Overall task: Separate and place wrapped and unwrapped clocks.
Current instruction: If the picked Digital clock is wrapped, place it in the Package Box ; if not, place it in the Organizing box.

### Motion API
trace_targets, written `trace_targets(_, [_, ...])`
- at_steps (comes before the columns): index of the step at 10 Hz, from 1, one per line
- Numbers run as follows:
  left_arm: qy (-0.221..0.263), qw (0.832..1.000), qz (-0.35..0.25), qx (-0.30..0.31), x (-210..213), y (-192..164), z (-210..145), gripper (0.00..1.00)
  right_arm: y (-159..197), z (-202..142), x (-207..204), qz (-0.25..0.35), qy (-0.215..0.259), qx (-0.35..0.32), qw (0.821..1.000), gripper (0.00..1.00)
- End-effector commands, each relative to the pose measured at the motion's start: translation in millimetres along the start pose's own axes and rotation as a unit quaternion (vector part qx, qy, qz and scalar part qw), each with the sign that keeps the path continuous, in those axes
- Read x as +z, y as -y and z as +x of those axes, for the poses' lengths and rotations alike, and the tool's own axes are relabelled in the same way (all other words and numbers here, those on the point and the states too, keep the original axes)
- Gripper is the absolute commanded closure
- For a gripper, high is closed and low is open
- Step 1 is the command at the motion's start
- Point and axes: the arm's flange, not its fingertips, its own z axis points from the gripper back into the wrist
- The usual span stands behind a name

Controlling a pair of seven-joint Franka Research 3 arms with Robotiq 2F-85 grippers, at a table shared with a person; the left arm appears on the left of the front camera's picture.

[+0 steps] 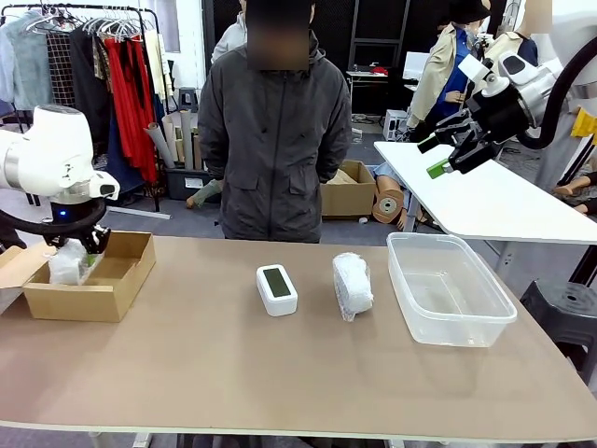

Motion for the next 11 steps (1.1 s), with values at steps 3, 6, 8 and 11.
trace_targets(3, [0.017, 1.000, -0.009, -0.020, -12, -8, 10, 1.00, 0, 0, 1, -0.001, -0.005, 0.003, 1.000, 0.00])
trace_targets(6, [0.024, 0.999, -0.001, -0.032, -25, -8, 13, 1.00, 0, 0, 1, -0.001, -0.005, 0.003, 1.000, 0.00])
trace_targets(8, [0.018, 0.999, 0.006, -0.031, -29, -8, 14, 0.77, 0, 0, 1, -0.001, -0.005, 0.003, 1.000, 0.00])
trace_targets(11, [0.018, 0.999, 0.012, -0.027, -28, -10, 13, 0.20, 0, 0, 1, -0.001, -0.005, 0.003, 1.000, 0.00])
